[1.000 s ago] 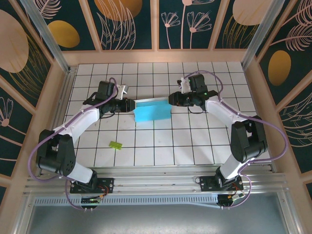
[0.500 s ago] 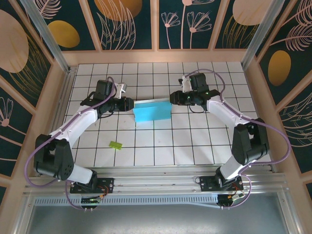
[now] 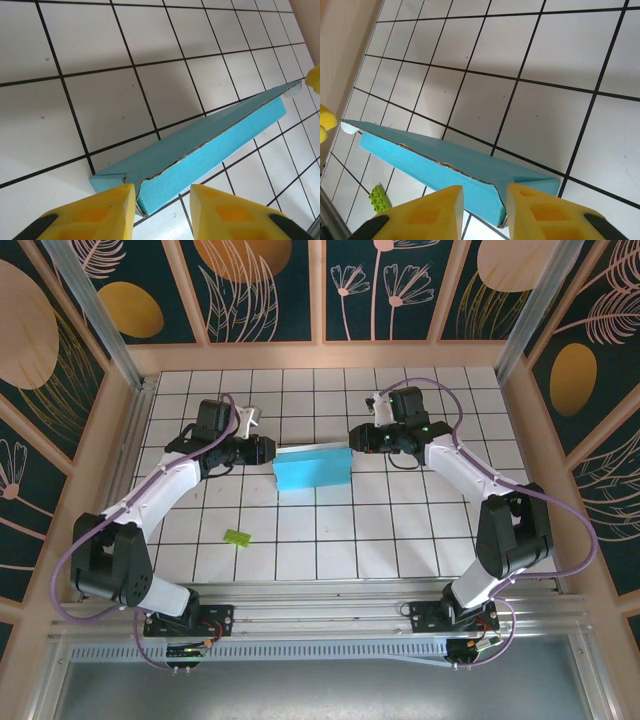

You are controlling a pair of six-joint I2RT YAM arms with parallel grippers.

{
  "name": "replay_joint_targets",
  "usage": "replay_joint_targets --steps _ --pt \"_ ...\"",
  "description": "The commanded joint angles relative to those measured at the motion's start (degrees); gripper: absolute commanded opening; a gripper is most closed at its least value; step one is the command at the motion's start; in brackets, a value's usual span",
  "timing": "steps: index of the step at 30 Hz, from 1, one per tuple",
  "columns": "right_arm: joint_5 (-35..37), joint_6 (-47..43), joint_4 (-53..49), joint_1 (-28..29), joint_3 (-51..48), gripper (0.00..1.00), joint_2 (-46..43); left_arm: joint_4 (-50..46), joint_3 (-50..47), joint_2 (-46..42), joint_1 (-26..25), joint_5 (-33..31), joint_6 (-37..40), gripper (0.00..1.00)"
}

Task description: Fold the paper box

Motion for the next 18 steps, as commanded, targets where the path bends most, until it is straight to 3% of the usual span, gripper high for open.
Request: replay_joint_targets --steps 1,18 --pt "-0.75 -0.71 -0.52 0.26 0.97 0.29 0.91 -0.47 1.39 1.14 -0.29 1.80 0.29 0.34" --pt "-0.71 -1.64 0.03 0.28 0.80 0.20 2.30 0.23 1.86 2.43 -0.25 1.29 0.34 0.33"
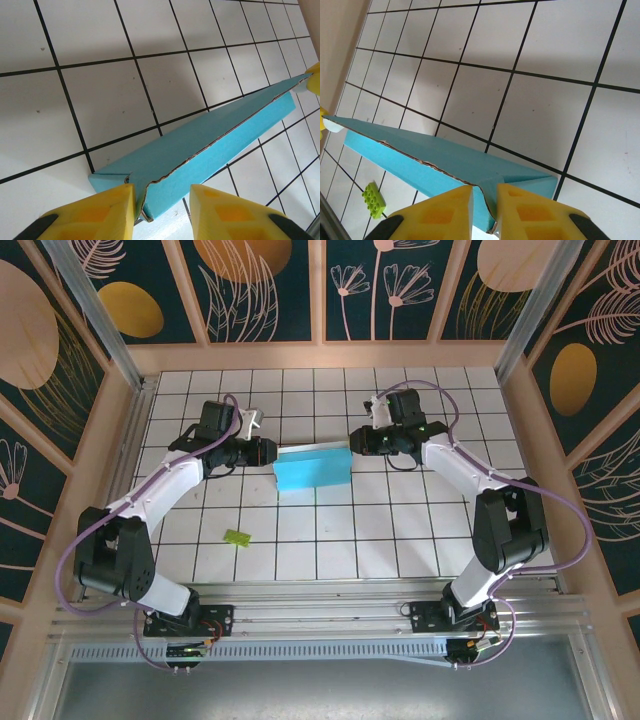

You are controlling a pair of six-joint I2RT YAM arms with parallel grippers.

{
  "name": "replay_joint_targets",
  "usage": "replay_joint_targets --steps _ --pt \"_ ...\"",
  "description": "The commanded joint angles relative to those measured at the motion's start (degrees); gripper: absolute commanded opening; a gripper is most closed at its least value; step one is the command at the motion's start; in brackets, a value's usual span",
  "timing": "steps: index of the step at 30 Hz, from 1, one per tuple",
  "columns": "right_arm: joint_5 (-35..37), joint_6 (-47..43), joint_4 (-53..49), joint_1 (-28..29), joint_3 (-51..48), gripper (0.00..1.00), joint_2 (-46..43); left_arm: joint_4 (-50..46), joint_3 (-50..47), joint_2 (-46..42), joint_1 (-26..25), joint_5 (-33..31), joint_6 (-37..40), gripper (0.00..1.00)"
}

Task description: Fold the paper box

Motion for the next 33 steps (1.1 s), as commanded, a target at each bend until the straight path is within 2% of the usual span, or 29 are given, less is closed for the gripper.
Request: replay_joint_targets --steps 1,16,33 --pt "-0.60 -1.13 0.06 0.30 0.71 0.19 0.20 0.20 1.99 0.92 -0.13 0.84 0.29 0.33" --pt "-1.04 -0.67 0.36 0.27 0.30 0.15 -0.22 -0.11 2.70 1.99 -0.14 0.29 0.38 0.25" --pt "-1.56 0.80 1.50 0.51 -0.96 0.12 -0.68 1.95 0.49 1.06 -0.10 2.07 -4.16 0.24"
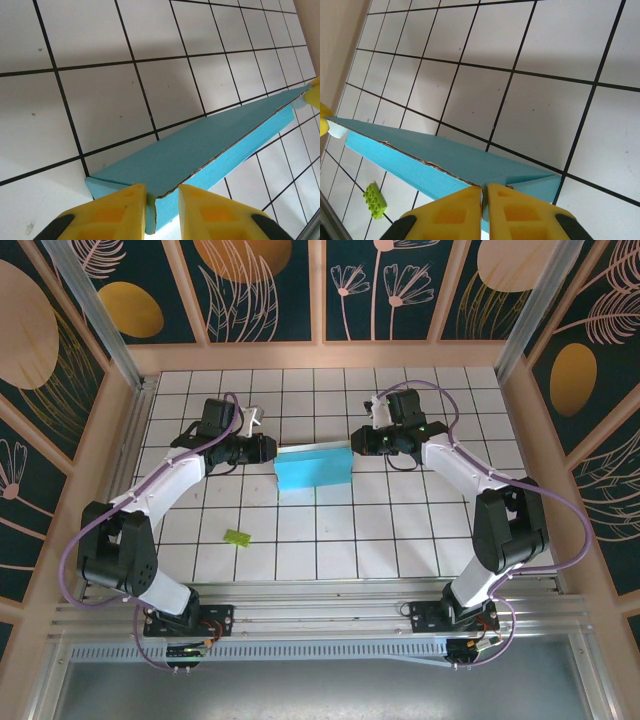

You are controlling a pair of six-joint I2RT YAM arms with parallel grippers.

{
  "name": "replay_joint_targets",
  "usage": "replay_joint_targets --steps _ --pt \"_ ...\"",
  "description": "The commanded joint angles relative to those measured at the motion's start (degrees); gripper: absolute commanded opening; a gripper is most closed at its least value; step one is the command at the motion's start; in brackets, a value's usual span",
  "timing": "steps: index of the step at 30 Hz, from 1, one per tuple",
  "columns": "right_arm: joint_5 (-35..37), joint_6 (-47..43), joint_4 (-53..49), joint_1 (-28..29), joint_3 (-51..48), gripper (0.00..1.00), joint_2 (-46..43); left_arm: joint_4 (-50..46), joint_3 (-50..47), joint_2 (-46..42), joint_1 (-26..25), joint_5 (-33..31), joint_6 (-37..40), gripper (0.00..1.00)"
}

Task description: Fold the paper box

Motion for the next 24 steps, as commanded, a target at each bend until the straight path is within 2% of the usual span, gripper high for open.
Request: replay_joint_targets --steps 1,4,16,24 --pt "-1.41 0.25 1.33 0.52 -0.87 0.12 -0.76 0.81 -0.66 -0.89 -0.10 0.54 -1.26 0.27" --pt "-1.16 -0.01 1.41 0.48 -0.87 0.12 -0.73 -0.63 -0.55 -1.76 -0.12 -1.68 -0.39 0.35" --pt "-1.14 -0.23 1.28 0.48 -0.35 0.12 -0.52 0.03 -1.55 -1.61 -0.14 -1.82 -1.33 0.29" --pt "-1.15 -0.32 1.33 0.50 -0.26 0.12 -0.59 0.79 -2.48 -2.18 -0.07 -2.08 -1.17 0.35"
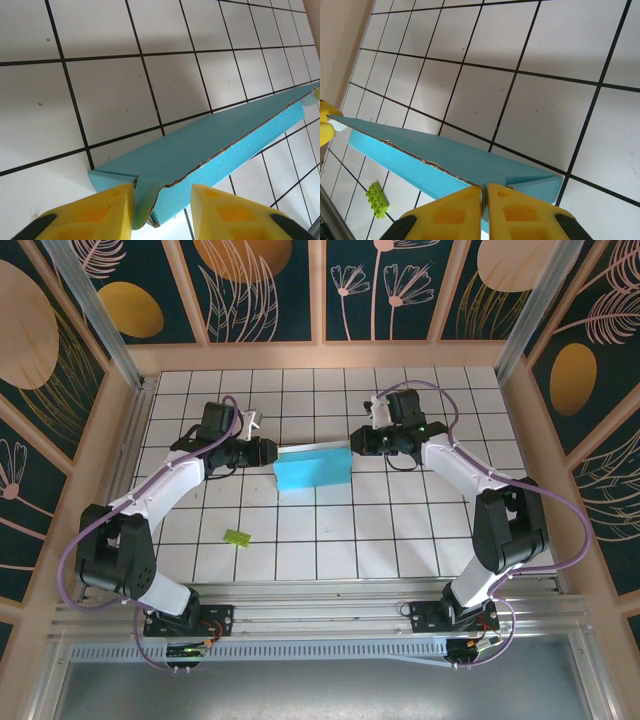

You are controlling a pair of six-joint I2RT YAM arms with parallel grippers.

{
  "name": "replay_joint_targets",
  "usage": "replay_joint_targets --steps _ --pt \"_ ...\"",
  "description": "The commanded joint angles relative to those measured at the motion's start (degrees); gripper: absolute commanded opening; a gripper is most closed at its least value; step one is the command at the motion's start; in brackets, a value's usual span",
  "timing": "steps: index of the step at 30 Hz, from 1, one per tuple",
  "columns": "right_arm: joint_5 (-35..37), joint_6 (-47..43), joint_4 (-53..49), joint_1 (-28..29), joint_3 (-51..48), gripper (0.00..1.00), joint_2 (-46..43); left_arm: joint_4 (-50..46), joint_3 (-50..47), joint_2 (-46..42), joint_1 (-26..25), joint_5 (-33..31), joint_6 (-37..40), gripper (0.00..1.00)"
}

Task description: Fold the paper box

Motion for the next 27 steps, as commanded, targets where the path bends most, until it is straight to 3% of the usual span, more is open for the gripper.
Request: replay_joint_targets --steps 1,20,27 --pt "-0.53 -0.33 0.91 0.46 -0.17 0.12 -0.55 0.66 -0.72 -1.07 -0.13 -0.42 -0.50 0.35" --pt "-0.62 -0.47 0.73 0.48 -0.35 0.12 -0.88 -0.13 0.21 -1.20 -0.14 -0.84 0.14 0.28" --pt "-0.88 -0.06 1.13 0.50 -0.61 0.12 -0.88 -0.44 0.45 -0.75 -0.12 -0.92 0.30 0.19"
